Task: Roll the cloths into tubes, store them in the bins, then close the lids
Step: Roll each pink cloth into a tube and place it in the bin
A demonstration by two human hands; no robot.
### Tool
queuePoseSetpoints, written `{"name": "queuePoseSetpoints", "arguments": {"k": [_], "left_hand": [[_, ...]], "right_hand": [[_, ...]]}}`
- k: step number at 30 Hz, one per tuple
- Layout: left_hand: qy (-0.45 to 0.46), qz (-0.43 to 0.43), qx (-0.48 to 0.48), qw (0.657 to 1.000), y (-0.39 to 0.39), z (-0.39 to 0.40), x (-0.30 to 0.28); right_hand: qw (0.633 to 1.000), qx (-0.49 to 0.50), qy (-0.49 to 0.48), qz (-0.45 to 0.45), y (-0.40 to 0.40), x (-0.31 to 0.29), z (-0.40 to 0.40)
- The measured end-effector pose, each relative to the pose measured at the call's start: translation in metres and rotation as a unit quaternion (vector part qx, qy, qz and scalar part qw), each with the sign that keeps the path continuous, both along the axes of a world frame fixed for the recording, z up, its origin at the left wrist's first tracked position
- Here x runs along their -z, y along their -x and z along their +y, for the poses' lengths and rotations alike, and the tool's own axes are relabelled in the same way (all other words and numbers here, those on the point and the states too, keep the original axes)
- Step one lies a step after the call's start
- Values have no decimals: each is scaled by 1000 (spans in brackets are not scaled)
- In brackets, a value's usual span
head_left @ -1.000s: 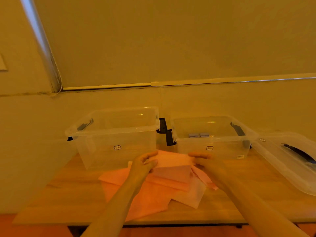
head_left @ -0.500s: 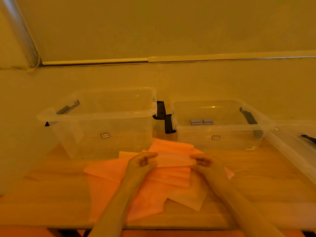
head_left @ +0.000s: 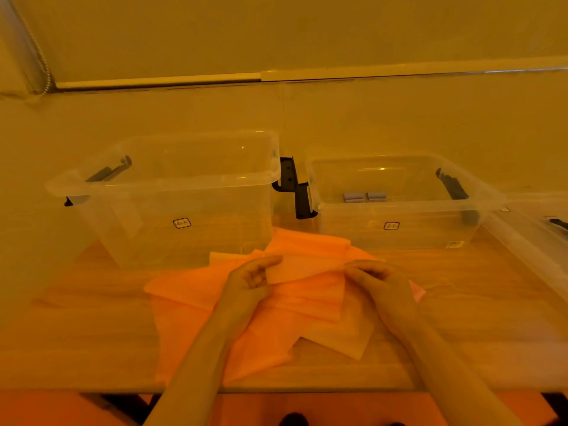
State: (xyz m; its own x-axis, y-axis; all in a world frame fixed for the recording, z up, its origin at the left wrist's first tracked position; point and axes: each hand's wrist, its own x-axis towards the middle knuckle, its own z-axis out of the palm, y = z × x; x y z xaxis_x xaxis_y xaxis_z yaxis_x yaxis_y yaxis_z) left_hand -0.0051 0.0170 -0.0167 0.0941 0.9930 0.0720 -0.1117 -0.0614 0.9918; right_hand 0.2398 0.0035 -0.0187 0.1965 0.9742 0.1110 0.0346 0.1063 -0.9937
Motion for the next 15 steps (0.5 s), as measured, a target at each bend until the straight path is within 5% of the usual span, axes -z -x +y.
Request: {"name": "queuePoseSetpoints", "arguments": {"k": [15], "left_hand": [[-1,47,-110,993,-10,-7,-8]], "right_hand": [[999,-6,18,49,1,-3,0]]}}
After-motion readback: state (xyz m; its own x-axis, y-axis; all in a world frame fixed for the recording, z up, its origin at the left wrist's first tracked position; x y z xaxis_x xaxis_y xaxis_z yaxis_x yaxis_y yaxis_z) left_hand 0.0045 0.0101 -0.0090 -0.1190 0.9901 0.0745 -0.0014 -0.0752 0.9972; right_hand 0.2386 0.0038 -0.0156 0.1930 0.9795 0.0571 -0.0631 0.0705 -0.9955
